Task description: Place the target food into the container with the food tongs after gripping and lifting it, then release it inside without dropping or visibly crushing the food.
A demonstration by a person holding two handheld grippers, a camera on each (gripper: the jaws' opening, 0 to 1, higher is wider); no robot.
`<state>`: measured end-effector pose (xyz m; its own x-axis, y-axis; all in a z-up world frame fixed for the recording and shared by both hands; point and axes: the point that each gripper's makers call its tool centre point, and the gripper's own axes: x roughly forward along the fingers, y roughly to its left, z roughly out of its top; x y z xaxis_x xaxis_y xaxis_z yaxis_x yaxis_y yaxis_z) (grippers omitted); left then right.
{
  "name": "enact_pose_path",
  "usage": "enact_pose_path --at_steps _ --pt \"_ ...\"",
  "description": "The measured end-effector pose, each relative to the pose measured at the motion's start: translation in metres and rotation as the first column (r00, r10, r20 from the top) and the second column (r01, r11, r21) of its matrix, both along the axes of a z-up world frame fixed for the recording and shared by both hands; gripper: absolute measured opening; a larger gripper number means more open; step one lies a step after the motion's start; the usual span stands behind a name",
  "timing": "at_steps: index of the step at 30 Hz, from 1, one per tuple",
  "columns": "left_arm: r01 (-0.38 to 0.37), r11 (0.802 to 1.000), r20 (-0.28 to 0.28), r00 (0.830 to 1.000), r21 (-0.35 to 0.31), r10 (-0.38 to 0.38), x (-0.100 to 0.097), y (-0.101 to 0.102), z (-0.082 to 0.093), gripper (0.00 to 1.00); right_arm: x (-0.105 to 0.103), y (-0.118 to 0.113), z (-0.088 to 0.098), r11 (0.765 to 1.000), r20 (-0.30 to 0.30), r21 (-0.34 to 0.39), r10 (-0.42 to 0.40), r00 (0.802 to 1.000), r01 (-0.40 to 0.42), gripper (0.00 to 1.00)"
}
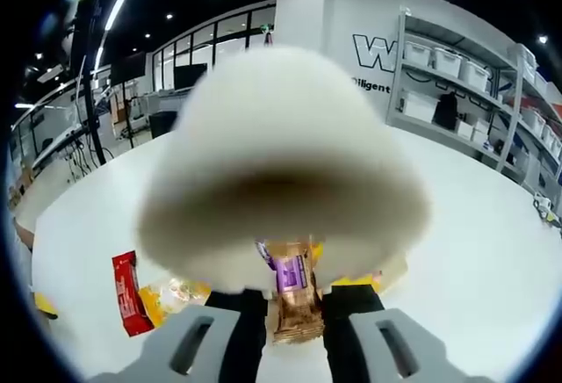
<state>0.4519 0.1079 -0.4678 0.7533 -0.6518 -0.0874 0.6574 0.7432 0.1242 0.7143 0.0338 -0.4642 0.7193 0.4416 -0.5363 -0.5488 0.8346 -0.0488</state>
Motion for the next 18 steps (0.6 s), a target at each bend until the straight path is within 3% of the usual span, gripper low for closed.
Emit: enact_pose_path --at_steps 8,15,18 --pt "-0.004 1.0 0.0 1.0 -0.002 0.004 0.001 0.001 0.0 0.65 0.021 0.005 -0.004 0.999 0.002 0.034 -0.006 1.0 0.006 0.17" --pt "0.003 1.0 -0.001 1.0 0.001 -0.003 0.001 0.0 -0.001 0.63 0.022 0.005 0.0 0.998 0.028 0.055 -0.007 1.0 0.005 0.2" --pt "0.002 1.0 -0.004 1.0 0.0 -0.002 0.001 0.0 -0.001 0.63 0.017 0.006 0.006 0.989 -0.007 0.143 -0.032 0.999 0.033 0.2"
